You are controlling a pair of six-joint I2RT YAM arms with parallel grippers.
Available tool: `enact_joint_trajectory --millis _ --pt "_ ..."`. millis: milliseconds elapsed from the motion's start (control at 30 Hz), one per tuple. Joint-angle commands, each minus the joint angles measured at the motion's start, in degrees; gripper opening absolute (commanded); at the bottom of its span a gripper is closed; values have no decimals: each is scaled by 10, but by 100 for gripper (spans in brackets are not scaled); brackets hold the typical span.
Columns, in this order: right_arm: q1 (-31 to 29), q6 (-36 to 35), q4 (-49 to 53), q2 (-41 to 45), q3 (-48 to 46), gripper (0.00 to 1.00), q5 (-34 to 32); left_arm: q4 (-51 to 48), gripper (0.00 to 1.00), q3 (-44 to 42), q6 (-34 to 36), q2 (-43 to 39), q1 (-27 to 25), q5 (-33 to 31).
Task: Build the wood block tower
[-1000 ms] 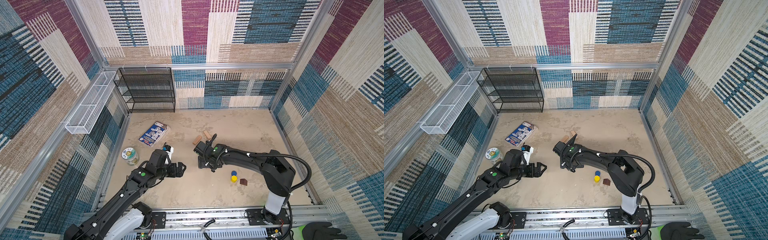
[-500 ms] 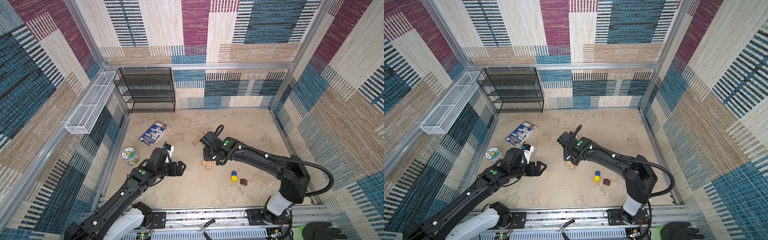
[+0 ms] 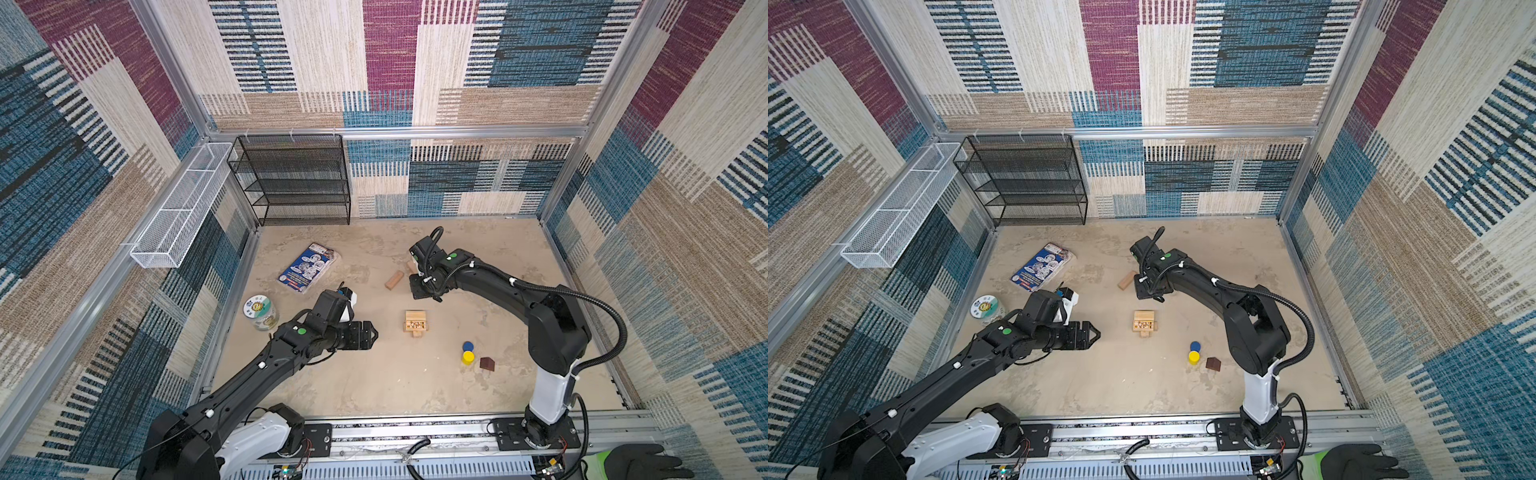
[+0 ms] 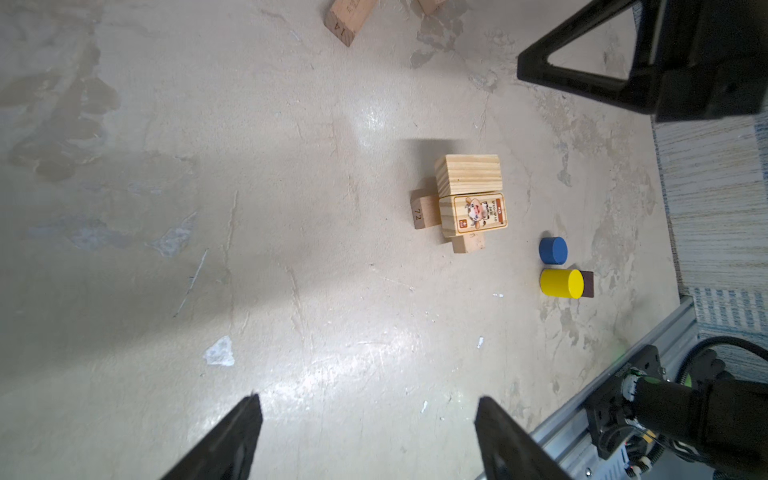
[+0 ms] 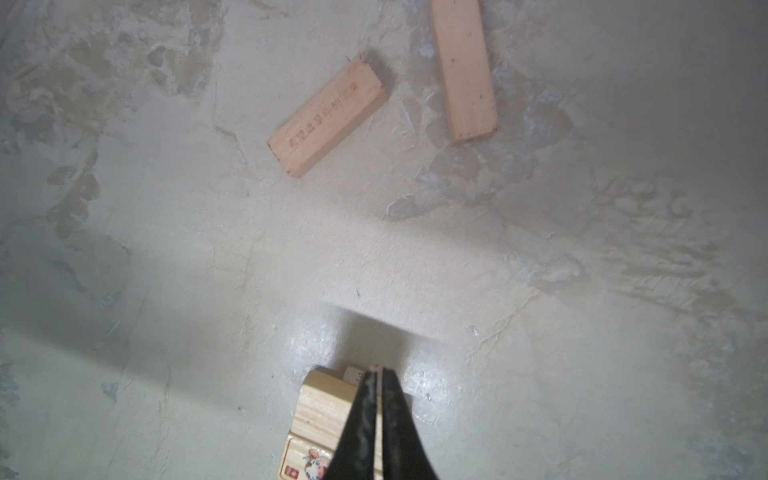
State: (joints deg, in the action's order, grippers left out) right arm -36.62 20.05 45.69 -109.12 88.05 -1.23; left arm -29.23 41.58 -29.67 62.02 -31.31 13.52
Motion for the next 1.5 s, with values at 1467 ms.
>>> enact_joint_trajectory --millis 1467 --pt "1 -51 41 -41 -5 4 83 19 85 8 -14 50 -24 -5"
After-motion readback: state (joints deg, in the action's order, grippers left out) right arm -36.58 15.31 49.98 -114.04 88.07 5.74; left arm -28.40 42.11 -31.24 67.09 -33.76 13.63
